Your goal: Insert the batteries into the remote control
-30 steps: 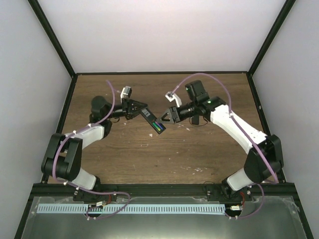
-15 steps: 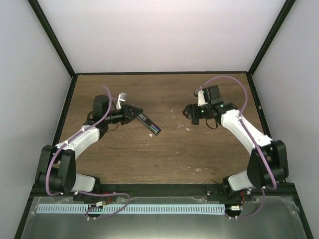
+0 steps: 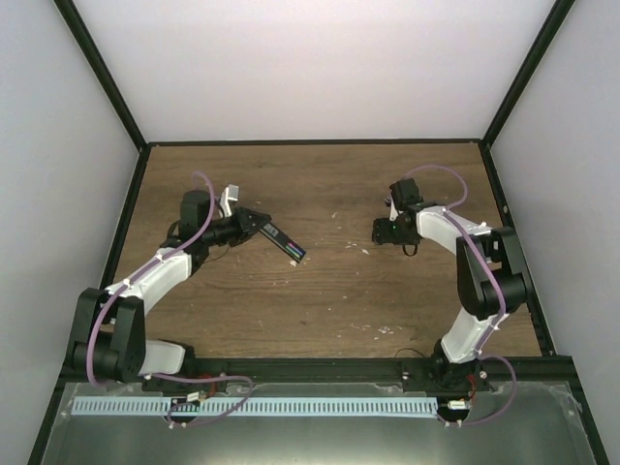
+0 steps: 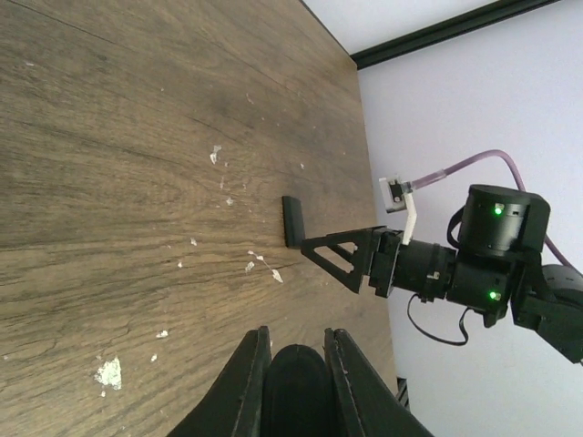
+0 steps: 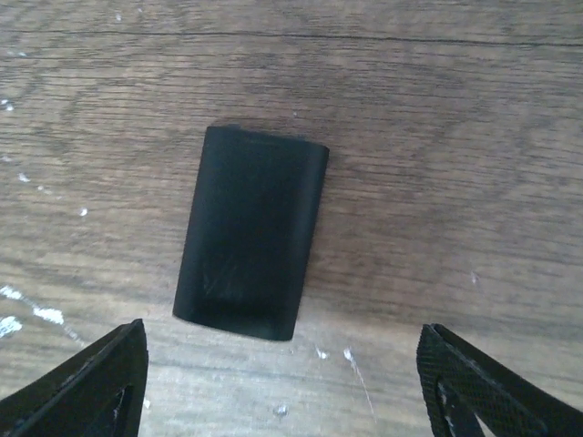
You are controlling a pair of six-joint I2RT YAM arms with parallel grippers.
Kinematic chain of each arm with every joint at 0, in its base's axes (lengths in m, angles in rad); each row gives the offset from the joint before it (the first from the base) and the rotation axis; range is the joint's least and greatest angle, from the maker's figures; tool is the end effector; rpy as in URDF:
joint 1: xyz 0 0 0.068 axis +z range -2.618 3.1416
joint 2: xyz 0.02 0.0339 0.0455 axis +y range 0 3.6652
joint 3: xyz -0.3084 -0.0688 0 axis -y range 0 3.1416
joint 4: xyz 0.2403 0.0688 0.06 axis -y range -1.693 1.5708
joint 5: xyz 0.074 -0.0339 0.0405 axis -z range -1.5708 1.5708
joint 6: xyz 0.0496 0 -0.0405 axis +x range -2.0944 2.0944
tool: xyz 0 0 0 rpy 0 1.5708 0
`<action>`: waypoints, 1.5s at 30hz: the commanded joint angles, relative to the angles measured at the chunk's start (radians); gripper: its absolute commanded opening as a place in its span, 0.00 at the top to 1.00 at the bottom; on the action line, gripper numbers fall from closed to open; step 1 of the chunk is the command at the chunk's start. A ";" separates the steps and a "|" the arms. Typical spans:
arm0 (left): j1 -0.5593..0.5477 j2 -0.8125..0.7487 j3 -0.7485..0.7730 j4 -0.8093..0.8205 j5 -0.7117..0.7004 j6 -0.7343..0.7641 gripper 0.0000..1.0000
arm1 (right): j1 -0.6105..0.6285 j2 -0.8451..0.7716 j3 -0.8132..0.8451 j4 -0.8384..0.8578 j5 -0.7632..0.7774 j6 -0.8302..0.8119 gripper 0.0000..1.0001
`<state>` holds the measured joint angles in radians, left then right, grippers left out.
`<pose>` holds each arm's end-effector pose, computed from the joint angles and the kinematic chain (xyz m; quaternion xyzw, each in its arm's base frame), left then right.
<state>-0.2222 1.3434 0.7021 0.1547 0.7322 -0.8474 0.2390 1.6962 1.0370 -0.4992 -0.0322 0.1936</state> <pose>0.2628 -0.0934 0.2664 -0.0702 0.8179 -0.5094 0.2582 0.3249 0.0808 0.2065 -0.0255 0.9784 0.0593 0.1966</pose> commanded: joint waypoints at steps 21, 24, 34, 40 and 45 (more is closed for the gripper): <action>0.015 0.030 0.048 -0.024 0.001 0.053 1.00 | 0.031 0.187 0.134 0.001 0.044 -0.027 0.42; 0.019 0.035 0.050 -0.027 0.002 0.053 1.00 | 0.047 0.193 0.138 -0.012 0.065 -0.029 0.44; 0.026 0.055 0.031 -0.007 -0.008 0.067 1.00 | 0.072 0.161 0.086 -0.044 0.066 -0.016 0.51; 0.026 0.066 -0.039 0.099 -0.034 0.058 1.00 | 0.079 0.151 0.025 -0.024 0.038 -0.007 0.64; 0.027 0.072 -0.105 0.221 -0.045 0.073 1.00 | 0.080 0.129 -0.011 -0.012 0.032 -0.008 0.74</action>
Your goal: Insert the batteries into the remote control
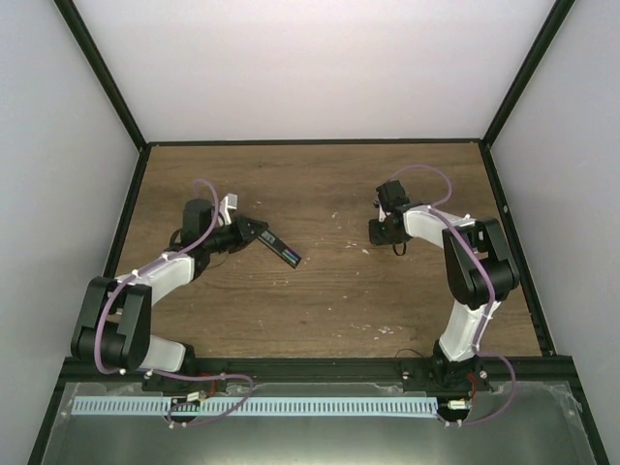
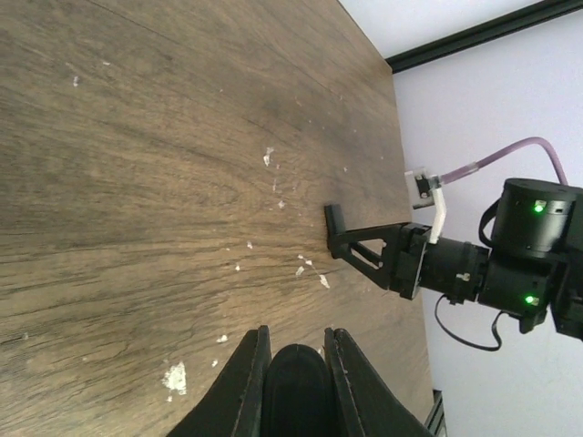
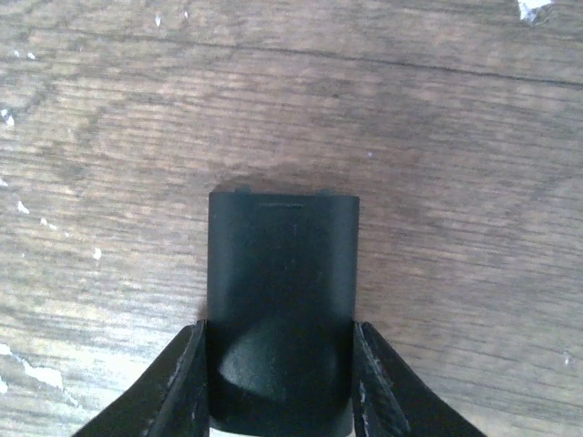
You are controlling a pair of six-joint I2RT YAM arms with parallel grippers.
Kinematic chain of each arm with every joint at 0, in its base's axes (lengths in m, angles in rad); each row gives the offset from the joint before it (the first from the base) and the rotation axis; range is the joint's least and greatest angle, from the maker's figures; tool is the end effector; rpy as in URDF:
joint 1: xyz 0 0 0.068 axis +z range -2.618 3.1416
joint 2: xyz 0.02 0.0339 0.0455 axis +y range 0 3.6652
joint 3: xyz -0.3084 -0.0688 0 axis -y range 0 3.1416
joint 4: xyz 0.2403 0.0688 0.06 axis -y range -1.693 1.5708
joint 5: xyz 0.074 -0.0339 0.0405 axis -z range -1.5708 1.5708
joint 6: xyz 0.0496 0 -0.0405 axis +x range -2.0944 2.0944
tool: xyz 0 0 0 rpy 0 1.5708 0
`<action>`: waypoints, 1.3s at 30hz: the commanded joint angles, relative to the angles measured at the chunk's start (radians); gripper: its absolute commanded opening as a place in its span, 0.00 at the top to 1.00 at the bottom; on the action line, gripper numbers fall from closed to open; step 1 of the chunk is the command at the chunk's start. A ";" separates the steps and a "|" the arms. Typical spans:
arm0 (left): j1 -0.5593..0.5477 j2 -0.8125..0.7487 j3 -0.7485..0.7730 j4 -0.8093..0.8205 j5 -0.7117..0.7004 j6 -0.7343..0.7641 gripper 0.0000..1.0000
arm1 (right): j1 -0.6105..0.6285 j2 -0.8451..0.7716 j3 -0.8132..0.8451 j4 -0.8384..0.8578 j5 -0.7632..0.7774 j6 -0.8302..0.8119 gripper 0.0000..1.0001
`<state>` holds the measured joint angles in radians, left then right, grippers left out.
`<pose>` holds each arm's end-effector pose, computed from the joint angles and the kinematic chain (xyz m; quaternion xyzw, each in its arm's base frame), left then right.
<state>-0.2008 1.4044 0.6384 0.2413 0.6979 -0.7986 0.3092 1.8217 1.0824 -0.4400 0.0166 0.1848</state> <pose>0.2686 -0.0872 0.2382 -0.0765 0.8283 -0.4849 0.2701 0.3448 0.1093 0.1804 -0.0594 0.9791 0.0397 0.1906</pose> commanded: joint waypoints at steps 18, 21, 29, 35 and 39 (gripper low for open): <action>-0.028 0.121 -0.298 0.540 0.011 0.002 1.00 | 0.196 -0.222 -0.197 0.081 -0.219 -0.146 0.81; -0.035 0.145 -0.335 0.613 -0.003 -0.017 1.00 | 0.222 -0.247 -0.231 0.109 -0.241 -0.158 0.81; -0.048 0.339 -0.404 0.992 -0.031 -0.138 1.00 | 0.292 -0.276 -0.256 0.168 -0.299 -0.226 0.82; -0.054 0.556 -0.439 1.292 -0.067 -0.244 1.00 | 0.347 -0.249 -0.203 0.169 -0.333 -0.278 0.82; -0.056 0.647 -0.442 1.363 -0.085 -0.259 1.00 | 0.395 -0.210 -0.161 0.153 -0.331 -0.319 0.82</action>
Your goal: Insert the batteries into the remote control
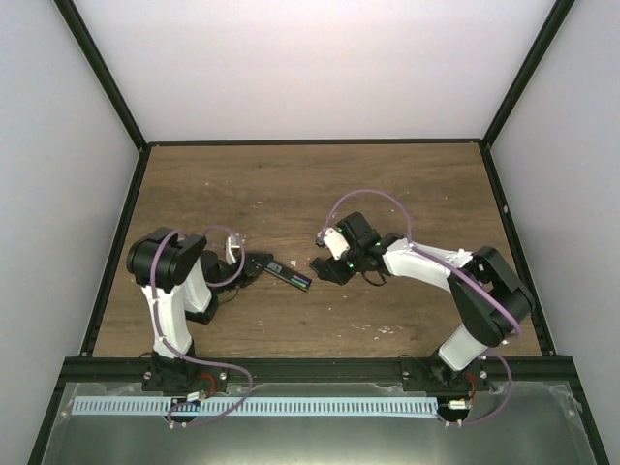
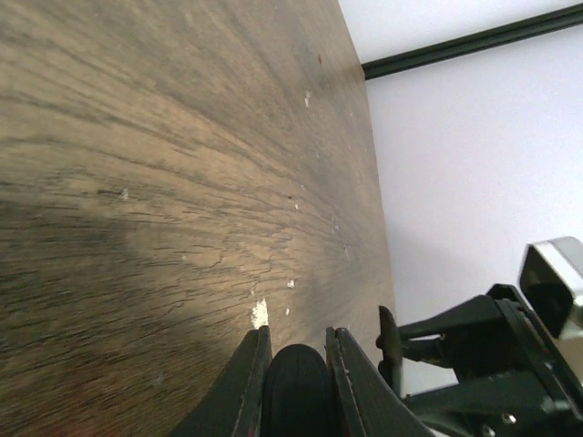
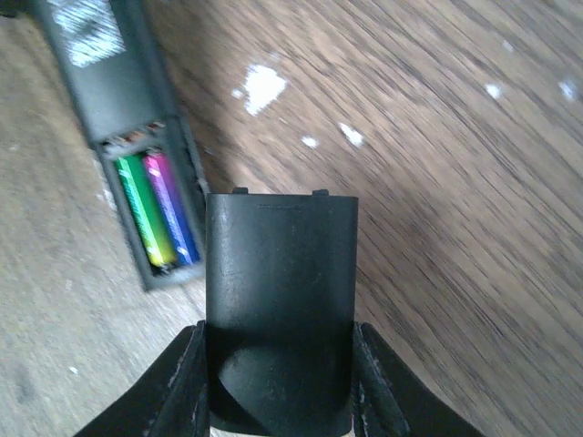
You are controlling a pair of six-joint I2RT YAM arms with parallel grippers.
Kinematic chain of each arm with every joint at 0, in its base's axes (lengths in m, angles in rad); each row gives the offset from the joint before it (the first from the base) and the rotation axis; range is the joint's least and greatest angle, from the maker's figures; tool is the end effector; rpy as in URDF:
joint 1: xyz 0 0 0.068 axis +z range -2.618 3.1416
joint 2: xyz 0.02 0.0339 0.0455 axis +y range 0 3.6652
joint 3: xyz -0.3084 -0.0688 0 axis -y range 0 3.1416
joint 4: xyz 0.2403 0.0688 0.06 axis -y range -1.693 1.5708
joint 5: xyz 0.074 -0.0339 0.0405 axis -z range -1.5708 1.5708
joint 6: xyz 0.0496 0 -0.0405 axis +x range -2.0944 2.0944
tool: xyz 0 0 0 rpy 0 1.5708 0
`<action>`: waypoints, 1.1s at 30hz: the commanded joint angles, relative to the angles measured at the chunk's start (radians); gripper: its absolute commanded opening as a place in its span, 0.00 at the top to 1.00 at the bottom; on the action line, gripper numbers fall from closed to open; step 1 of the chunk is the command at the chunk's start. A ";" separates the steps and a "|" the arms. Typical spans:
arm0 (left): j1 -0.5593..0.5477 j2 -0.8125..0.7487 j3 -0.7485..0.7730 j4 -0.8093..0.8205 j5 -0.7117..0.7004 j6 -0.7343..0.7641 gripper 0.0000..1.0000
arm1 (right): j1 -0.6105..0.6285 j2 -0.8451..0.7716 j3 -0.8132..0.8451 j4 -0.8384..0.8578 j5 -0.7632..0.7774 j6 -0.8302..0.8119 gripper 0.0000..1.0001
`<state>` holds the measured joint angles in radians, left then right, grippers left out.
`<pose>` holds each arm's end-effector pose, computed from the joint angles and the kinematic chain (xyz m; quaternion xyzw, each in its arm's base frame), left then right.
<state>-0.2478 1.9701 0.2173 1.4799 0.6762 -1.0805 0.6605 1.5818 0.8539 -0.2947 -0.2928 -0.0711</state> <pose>0.2483 -0.0948 0.1201 -0.1206 0.7685 -0.5595 0.2861 0.2329 0.1991 0.2031 -0.3775 0.8752 0.2122 0.2154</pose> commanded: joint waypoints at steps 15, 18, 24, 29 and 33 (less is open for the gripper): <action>-0.007 0.157 0.010 0.123 -0.061 0.044 1.00 | 0.091 0.154 0.180 -0.070 -0.112 -0.200 0.82; -0.008 0.160 0.010 0.123 -0.062 0.049 1.00 | 0.098 0.165 0.197 -0.084 -0.128 -0.209 0.81; -0.007 0.160 0.009 0.123 -0.063 0.051 1.00 | 0.119 0.186 0.214 -0.107 -0.120 -0.212 0.81; -0.007 0.159 0.013 0.123 -0.057 0.053 1.00 | 0.123 0.207 0.225 -0.130 -0.080 -0.209 0.81; -0.006 0.158 0.013 0.123 -0.054 0.054 1.00 | 0.127 0.204 0.227 -0.136 -0.058 -0.210 0.80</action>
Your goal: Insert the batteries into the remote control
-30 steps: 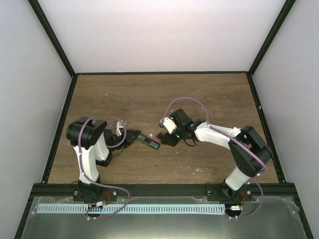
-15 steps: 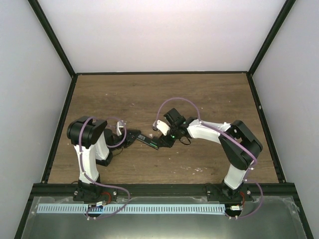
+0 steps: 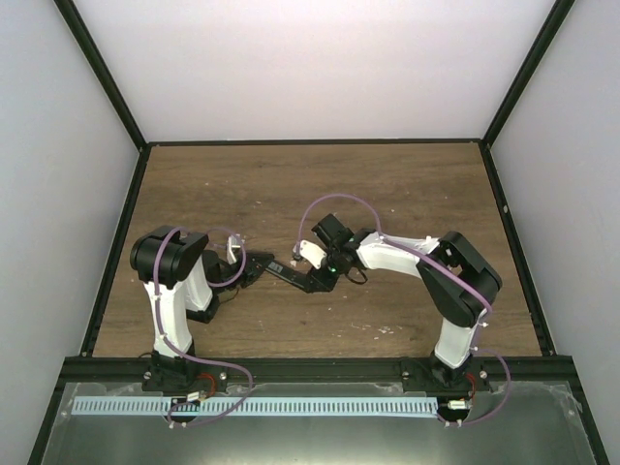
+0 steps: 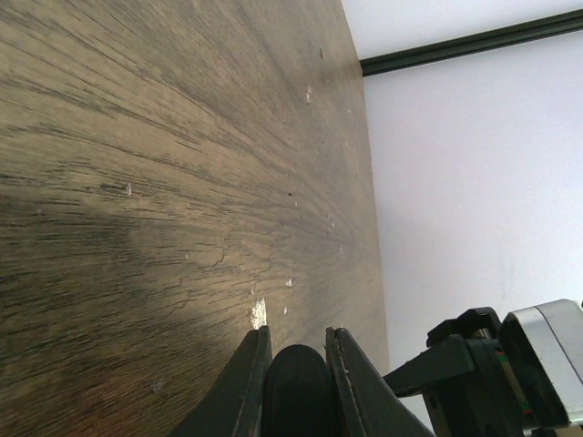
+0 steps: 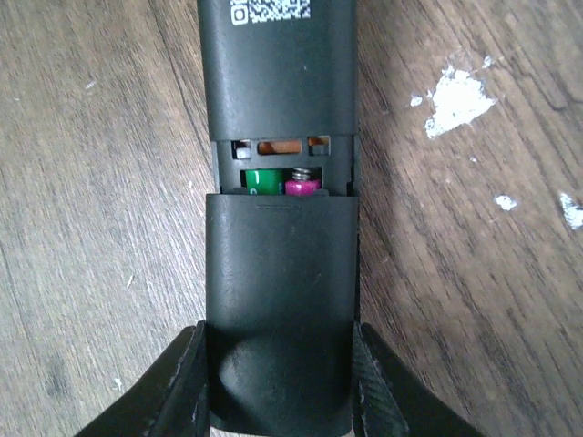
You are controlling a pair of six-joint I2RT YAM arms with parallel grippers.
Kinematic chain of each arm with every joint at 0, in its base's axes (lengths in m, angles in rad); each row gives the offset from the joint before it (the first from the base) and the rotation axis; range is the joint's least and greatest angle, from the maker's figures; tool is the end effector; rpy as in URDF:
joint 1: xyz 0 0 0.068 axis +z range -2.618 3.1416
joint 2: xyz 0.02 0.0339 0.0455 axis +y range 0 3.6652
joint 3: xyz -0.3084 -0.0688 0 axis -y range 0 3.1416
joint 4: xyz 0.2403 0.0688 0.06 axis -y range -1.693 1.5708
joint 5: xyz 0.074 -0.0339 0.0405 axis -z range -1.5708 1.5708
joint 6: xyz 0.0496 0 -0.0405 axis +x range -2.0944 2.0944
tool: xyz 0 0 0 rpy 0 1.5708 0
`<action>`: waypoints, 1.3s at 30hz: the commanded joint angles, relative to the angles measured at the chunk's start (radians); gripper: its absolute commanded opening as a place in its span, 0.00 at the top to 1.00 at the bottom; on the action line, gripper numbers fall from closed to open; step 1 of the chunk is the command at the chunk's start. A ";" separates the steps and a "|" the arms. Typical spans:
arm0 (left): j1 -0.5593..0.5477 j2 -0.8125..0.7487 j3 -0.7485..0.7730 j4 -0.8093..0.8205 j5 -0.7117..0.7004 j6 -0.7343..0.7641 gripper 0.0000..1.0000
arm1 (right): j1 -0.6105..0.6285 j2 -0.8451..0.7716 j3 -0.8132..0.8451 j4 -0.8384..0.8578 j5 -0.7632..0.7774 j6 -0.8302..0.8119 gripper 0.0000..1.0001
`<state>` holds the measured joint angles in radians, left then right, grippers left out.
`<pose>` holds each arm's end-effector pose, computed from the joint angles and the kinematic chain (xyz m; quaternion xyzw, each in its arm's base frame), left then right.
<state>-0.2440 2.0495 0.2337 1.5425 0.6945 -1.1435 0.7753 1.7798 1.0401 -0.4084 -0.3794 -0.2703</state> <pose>0.2543 -0.0960 0.1093 -0.1406 0.7642 -0.5718 0.2634 0.2380 0.2589 0.1880 -0.5137 0.8122 0.2300 0.1534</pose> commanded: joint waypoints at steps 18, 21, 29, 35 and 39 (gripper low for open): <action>-0.011 0.075 -0.006 0.061 -0.076 0.119 0.97 | 0.039 0.027 0.076 -0.013 0.065 -0.004 0.79; -0.010 0.075 -0.006 0.061 -0.078 0.121 0.97 | 0.039 0.032 0.077 -0.010 0.066 -0.005 0.79; -0.011 0.075 -0.007 0.061 -0.076 0.123 0.95 | 0.046 0.057 0.085 -0.019 0.066 -0.010 0.79; -0.010 0.071 -0.007 0.061 -0.075 0.128 0.93 | 0.053 0.062 0.088 -0.021 0.064 -0.009 0.77; -0.009 0.074 -0.005 0.062 -0.072 0.128 0.93 | 0.053 0.069 0.090 -0.015 0.059 -0.006 0.76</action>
<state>-0.2440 2.0495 0.2340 1.5429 0.6949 -1.1416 0.8131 1.8229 1.0931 -0.4206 -0.3130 -0.2726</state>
